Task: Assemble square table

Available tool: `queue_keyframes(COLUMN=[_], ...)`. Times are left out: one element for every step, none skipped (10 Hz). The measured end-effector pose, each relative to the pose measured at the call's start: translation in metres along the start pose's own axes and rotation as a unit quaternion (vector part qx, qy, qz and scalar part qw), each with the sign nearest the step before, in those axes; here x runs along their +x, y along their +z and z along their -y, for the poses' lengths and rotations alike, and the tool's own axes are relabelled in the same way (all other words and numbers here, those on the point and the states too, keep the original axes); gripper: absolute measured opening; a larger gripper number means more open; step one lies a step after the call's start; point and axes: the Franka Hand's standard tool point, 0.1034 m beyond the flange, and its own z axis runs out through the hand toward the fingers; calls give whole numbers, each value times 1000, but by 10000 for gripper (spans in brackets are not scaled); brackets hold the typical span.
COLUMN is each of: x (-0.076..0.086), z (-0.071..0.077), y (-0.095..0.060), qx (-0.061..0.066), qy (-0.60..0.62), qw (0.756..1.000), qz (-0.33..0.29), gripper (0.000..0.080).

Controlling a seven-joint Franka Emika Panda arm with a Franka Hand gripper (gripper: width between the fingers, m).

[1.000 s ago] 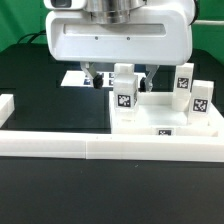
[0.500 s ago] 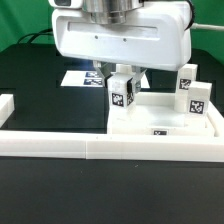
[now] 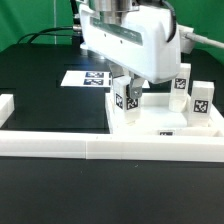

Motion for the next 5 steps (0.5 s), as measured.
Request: queue_keyframes(x=[1,5,4,4,3], z=[2,4,4,4,5], y=[0,0,0,1,1], qx=[11,43,50,56,61], qy=[84,161,196,262,304], qw=[996,986,979,963,951], qz=[-4,-4,0,5,5], gripper=[290,290,290,291,291])
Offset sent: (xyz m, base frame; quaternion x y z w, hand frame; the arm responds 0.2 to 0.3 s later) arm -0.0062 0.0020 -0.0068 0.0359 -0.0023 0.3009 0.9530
